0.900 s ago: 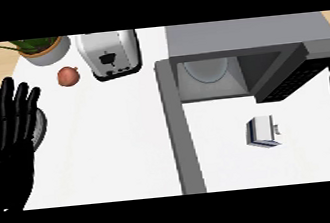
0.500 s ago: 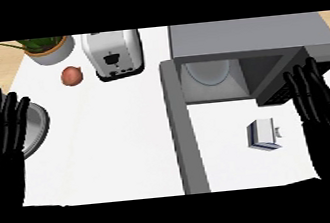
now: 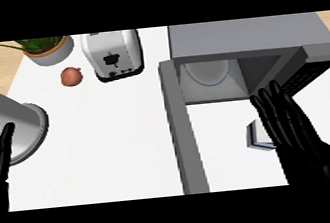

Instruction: Pick up the milk, place it into the microwave and close the microwave

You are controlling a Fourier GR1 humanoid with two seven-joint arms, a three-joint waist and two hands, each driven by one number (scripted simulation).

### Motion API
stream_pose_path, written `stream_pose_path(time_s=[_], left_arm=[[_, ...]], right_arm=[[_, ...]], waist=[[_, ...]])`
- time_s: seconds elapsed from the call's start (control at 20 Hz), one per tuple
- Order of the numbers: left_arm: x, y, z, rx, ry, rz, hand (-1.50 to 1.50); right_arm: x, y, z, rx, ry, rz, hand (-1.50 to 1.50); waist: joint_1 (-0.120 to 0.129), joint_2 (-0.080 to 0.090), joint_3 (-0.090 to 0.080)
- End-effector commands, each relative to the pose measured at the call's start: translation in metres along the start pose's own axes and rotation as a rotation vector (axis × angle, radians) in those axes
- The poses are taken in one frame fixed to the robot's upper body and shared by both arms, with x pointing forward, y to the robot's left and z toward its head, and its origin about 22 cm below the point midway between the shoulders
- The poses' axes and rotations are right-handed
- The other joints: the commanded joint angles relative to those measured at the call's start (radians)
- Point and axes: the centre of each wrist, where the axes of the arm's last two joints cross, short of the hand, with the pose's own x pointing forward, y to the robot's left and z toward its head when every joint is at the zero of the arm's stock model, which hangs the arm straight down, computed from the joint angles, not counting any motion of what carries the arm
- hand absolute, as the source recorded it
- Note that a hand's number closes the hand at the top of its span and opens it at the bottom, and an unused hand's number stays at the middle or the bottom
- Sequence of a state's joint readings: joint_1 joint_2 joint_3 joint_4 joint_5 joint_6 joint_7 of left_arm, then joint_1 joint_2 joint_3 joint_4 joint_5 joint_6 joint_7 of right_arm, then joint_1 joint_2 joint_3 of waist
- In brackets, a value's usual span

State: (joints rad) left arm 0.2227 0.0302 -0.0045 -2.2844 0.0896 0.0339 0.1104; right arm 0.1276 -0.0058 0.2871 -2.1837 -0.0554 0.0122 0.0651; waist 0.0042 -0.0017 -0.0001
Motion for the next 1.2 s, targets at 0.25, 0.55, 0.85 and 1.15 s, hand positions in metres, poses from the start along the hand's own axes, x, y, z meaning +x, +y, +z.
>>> stream_pose_path(time_s=[0.25,0.55,0.85,1.15], left_arm=[[-0.002,0.022,0.019,0.000,0.010,-0.003,-1.50],[0.010,0.008,0.047,0.008,-0.001,0.003,-1.50],[0.020,0.018,0.058,-0.001,0.018,0.003,-1.50],[-0.006,0.027,0.057,0.008,0.017,0.013,-1.50]], right_arm=[[-0.002,-0.020,0.014,-0.136,-0.004,0.114,-1.50],[-0.033,-0.021,0.005,-0.200,0.061,0.135,-1.50],[-0.053,-0.053,0.008,-0.248,0.096,0.123,-1.50],[-0.097,-0.066,0.039,-0.315,0.156,0.174,-1.50]], waist=[[-0.004,0.001,0.000],[0.003,0.000,0.000],[0.002,0.000,0.000],[0.001,0.001,0.000]])
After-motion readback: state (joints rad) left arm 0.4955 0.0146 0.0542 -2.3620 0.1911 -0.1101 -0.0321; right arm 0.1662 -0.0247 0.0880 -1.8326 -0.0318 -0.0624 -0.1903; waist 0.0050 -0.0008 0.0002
